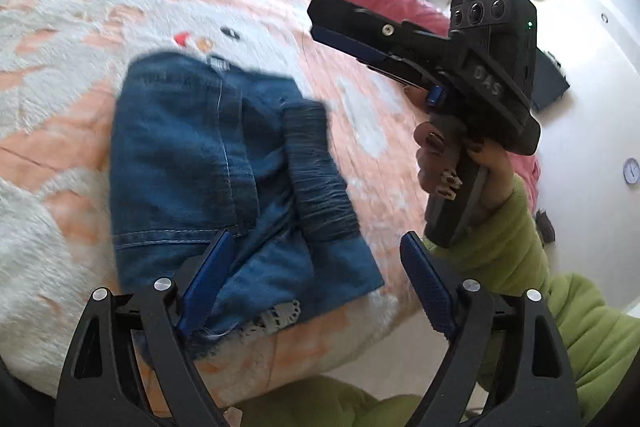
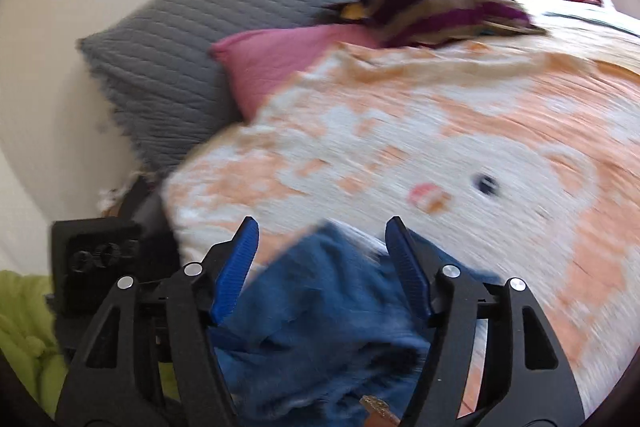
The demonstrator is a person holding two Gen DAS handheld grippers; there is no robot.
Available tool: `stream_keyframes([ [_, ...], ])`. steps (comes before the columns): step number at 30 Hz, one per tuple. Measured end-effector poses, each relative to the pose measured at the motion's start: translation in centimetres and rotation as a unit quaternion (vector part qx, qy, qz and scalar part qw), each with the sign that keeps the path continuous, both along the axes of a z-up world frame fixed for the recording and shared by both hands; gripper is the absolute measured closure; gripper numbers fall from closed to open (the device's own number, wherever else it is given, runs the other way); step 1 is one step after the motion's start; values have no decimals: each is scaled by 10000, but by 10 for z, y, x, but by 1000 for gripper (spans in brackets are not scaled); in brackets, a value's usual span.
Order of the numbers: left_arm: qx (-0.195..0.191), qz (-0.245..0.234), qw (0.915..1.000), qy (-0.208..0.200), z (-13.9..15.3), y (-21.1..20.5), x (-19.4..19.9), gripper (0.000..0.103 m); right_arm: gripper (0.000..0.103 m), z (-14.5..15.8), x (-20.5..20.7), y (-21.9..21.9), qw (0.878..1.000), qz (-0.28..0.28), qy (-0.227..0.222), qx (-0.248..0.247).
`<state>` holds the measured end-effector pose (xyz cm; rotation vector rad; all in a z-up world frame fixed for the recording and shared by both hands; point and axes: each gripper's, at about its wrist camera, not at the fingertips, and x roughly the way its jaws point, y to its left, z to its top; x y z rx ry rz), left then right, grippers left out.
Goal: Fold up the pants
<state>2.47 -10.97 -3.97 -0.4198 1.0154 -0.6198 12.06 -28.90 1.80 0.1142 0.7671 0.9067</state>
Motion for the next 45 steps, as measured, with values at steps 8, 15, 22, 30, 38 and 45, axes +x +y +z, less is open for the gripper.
stream_keyframes([
  [8,334,-90,9994,-80,-6,-10,-4,18,39,-54,-7,8,9844,-571,226,-1651],
  [15,659,-24,9974,-302,10,-11,-5,12,34,-36,-21,-4,9899,-659,-77,-1256],
  [22,806,163,9953,-513,31,-3,-21,7,19,-6,-44,-21,9901,-890,-485,-975],
  [30,1050,397,9913,-692,43,5,-27,5,12,11,-75,-46,9858,-1112,-810,-964],
  [38,1182,822,9870,-712,50,26,-22,5,10,13,-112,-56,9825,-1019,-1025,-1175],
  [45,1185,1375,9814,-623,55,57,-9,5,10,10,-150,-24,9783,-179,-1455,-1462],
])
